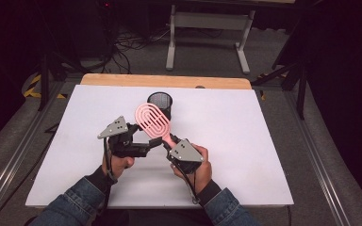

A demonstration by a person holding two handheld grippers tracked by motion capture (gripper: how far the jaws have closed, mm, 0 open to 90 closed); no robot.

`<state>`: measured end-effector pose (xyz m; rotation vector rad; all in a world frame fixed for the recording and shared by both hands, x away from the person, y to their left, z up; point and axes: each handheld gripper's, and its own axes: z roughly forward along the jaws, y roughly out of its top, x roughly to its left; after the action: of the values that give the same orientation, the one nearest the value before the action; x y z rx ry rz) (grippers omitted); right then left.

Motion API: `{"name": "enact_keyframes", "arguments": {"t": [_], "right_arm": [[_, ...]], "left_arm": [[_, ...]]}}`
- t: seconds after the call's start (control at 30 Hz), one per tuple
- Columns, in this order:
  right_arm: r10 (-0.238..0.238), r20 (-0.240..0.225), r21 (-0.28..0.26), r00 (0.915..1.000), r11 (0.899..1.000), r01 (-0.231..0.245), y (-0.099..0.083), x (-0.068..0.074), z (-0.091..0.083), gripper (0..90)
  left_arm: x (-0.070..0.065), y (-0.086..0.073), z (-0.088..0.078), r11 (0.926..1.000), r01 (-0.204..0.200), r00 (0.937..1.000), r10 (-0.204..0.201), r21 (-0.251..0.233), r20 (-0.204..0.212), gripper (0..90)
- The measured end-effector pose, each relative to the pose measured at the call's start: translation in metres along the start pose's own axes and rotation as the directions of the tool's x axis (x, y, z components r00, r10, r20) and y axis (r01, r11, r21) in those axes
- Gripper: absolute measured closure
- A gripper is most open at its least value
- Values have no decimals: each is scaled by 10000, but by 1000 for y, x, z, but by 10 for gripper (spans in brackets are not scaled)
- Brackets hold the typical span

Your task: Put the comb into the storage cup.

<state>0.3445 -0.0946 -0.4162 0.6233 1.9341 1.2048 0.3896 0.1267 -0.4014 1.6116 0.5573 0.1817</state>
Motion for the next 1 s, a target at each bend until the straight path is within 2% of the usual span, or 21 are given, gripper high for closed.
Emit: {"name": "enact_keyframes", "arguments": {"t": [0.17, 0.43, 0.6, 0.77, 1.0], "right_arm": [[-190, 215, -119, 9996, 9997, 192, 1, 3, 0, 699], [-607, 693, -308, 9957, 9975, 630, 3, 7, 0, 699], [-758, 820, -325, 9937, 9964, 787, 3, 9, -1, 699], [-704, 997, -318, 9925, 9968, 739, 3, 8, 0, 698], [-657, 1118, -454, 9916, 9964, 712, 4, 8, -2, 691]], "left_arm": [[1, 4, 2, 9989, 302, 9994, -296, -345, 179, 318], [-1, 9, 5, 9972, 356, 9992, -345, -654, 185, 407], [0, 10, 5, 9962, 328, 9994, -320, -810, 112, 549], [1, 11, 8, 9944, 448, 9989, -430, -956, 207, 571], [-3, 15, 9, 9939, 240, 9990, -197, -1076, 402, 609]]}}
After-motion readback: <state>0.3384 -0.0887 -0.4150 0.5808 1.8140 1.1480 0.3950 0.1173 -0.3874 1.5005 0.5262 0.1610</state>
